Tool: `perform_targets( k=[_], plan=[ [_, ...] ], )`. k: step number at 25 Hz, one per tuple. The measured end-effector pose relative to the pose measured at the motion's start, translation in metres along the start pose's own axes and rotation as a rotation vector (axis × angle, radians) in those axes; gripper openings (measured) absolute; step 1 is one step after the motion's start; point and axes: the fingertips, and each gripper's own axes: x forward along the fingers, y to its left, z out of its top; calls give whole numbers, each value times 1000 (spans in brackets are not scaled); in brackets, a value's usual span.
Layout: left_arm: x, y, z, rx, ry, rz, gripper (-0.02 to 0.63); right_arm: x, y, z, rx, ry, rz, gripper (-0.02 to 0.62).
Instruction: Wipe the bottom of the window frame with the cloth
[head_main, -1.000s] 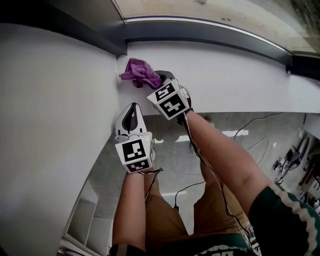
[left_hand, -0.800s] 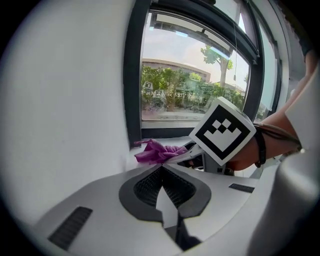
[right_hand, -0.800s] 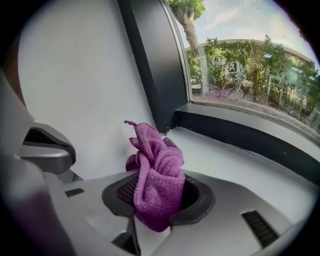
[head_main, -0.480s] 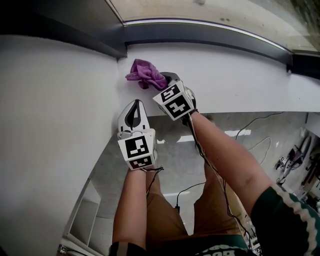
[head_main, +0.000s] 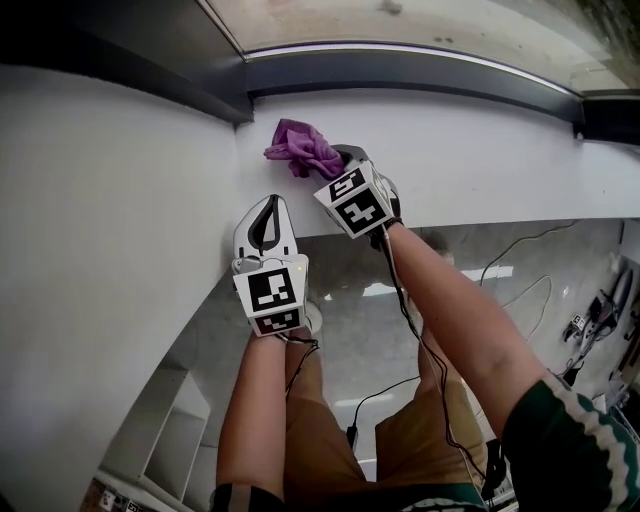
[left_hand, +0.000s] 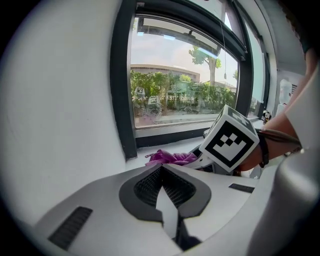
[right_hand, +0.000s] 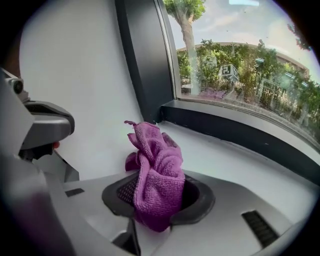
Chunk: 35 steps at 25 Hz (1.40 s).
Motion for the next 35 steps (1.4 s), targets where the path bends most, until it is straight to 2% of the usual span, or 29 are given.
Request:
perform_targets(
  k=[5,9,19,23,35],
  plan=[
    [0,-4,-6,19,3,16,9,-6,0,-10,-9,-20,16,149],
    [12,-25,-7,23,17,17,9,-16,-21,-22,16,-19,15,149],
    [45,-102,21,48,-1,-72,9,-56,-82,-58,103,-16,-19,149],
    [63,-129,33,68,-3,-106,9,-67,-99,-64,78,-13,-25,149],
    [97,-200,57,127,1,-179,9,-109,-164,-98,131,-21,-83,149]
  ],
)
